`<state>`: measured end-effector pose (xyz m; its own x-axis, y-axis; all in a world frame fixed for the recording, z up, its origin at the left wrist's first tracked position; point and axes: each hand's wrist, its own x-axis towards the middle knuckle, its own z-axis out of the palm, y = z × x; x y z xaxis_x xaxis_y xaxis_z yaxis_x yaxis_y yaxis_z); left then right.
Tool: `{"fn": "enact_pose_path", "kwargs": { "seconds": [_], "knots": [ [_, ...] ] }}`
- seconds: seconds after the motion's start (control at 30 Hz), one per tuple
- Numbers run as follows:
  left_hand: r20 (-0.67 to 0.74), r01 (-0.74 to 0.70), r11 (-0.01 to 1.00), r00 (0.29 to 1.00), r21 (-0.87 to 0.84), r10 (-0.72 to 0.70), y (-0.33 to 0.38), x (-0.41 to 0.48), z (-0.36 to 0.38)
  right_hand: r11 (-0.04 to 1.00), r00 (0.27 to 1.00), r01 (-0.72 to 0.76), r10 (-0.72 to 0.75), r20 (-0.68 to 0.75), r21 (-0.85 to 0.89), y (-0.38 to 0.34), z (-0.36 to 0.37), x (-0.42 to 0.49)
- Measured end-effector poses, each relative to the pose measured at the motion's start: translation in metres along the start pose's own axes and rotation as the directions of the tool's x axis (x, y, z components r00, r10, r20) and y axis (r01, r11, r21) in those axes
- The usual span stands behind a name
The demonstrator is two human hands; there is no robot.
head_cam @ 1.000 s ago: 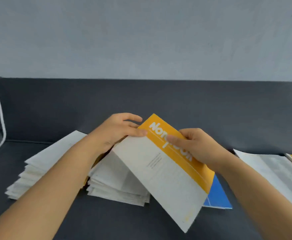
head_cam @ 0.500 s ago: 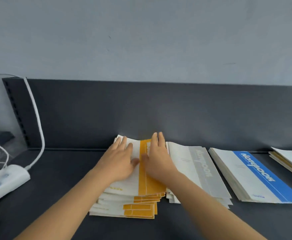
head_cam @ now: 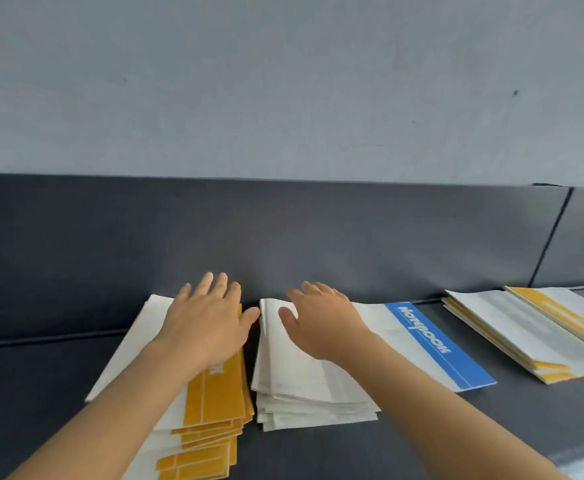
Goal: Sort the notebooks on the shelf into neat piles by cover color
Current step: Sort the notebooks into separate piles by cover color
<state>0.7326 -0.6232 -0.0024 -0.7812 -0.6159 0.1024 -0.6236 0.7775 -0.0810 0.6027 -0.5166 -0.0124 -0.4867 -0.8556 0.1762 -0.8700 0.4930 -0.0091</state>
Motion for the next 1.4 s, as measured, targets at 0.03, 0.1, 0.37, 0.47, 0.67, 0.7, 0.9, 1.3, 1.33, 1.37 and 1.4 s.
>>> {"fn": "enact_pose_path", "kwargs": {
  "seconds": [0.03,0.1,0.37,0.47,0.67,0.7,0.9,1.3,1.33,1.37,1.4],
  "knots": [
    [0.002,-0.028,1.0,1.0,-0.005,0.028,0.02,0.006,-0.004,0.999,0.999,-0.037,0.037,0.021,0.003,0.021,-0.005,-0.005],
    [-0.018,-0.078,0.997,0.997,0.024,0.078,0.063,0.018,-0.01,0.995,0.994,-0.099,0.099,0.051,-0.007,0.067,-0.01,-0.015],
    [-0.024,-0.181,0.973,0.984,-0.145,0.179,0.277,0.058,0.003,0.969,0.968,-0.246,0.245,0.056,-0.001,0.281,0.005,-0.053],
    [0.05,-0.124,0.931,0.987,-0.343,0.15,0.348,0.073,0.007,0.964,0.959,-0.266,0.268,0.094,-0.031,0.348,0.016,-0.066],
    [0.042,0.036,0.842,0.999,-0.539,-0.016,0.427,0.105,0.021,0.972,0.976,-0.201,0.188,0.11,0.124,0.413,0.041,-0.068],
    [-0.013,0.041,0.864,0.998,-0.501,-0.055,0.432,0.106,0.024,0.97,0.979,-0.192,0.179,0.1,0.147,0.416,0.044,-0.068],
    [-0.112,-0.024,0.67,0.99,-0.742,-0.088,0.433,0.115,0.036,0.925,0.989,-0.131,0.148,-0.019,0.356,0.419,0.054,-0.071],
    [-0.123,-0.055,0.356,0.978,-0.933,-0.169,0.364,0.092,0.002,0.663,0.979,-0.072,0.19,-0.075,0.745,0.377,0.004,-0.063],
    [-0.124,-0.049,0.398,0.978,-0.916,-0.165,0.349,0.087,-0.001,0.665,0.982,-0.055,0.173,-0.082,0.744,0.361,0.002,-0.06],
    [-0.123,-0.04,0.446,0.98,-0.894,-0.158,0.333,0.081,-0.003,0.673,0.984,-0.03,0.148,-0.095,0.739,0.344,0.001,-0.057],
    [-0.125,-0.032,0.499,0.98,-0.866,-0.154,0.315,0.074,-0.005,0.684,0.987,-0.001,0.116,-0.108,0.729,0.326,0.0,-0.053]
  ]
}}
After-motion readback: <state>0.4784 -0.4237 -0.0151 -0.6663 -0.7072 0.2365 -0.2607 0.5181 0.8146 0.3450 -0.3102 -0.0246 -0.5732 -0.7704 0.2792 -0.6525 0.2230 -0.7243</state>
